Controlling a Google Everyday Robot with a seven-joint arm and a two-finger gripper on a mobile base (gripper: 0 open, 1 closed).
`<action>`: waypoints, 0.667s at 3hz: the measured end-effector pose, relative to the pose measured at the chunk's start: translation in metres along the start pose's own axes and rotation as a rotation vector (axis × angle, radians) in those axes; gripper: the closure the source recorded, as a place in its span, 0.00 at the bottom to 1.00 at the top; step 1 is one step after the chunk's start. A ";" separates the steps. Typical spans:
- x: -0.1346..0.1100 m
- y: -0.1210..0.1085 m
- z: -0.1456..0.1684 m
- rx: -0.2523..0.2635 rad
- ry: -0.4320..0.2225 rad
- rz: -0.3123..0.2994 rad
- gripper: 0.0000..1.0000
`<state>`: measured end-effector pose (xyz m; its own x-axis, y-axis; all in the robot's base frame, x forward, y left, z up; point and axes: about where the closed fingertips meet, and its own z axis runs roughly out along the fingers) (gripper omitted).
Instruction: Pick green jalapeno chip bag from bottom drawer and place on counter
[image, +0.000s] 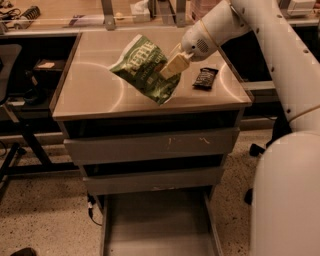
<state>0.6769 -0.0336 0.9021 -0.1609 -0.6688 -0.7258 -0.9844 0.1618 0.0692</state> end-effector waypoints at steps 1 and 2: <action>-0.007 -0.016 0.011 -0.017 0.023 0.002 1.00; -0.010 -0.029 0.026 -0.029 0.046 0.015 1.00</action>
Offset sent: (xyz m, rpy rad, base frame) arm 0.0542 0.0145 -0.0086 -0.0982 0.1016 0.0522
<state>0.7093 -0.0126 0.8900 -0.1784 -0.6993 -0.6922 -0.9834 0.1513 0.1006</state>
